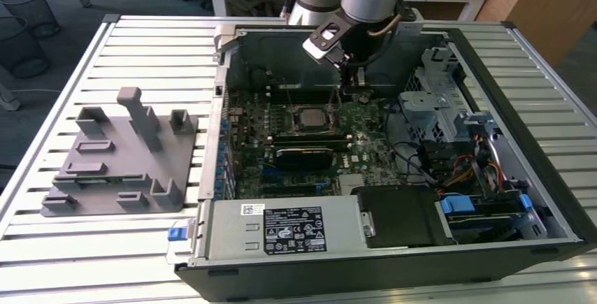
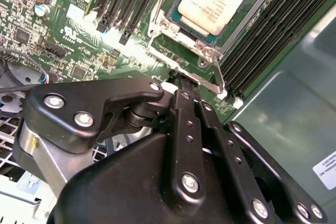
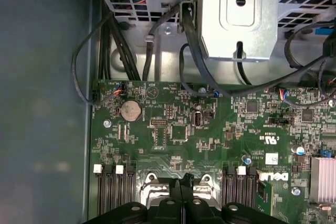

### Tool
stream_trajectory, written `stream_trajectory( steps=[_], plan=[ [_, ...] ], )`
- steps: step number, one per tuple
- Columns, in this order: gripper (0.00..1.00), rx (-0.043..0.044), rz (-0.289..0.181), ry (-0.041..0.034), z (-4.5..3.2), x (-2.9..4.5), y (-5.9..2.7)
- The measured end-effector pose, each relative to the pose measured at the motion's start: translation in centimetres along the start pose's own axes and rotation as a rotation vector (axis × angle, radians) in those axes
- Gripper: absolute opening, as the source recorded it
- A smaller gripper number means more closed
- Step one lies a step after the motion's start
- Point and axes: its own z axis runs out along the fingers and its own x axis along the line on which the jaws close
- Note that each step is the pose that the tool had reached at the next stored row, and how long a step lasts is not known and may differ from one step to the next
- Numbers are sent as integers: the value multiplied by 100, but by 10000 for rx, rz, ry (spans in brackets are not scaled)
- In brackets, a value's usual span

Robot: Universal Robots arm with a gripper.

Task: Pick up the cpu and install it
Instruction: 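Close the cpu cover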

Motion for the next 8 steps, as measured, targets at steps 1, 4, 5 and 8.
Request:
stream_trajectory(
  steps=[1, 4, 5, 8],
  plan=[
    [11, 0, 0, 0, 1, 0, -9],
    [11, 0, 0, -1, 3, 1, -34],
    [11, 0, 0, -1, 4, 1, -42],
    [11, 0, 0, 0, 7, 1, -66]
  ],
)
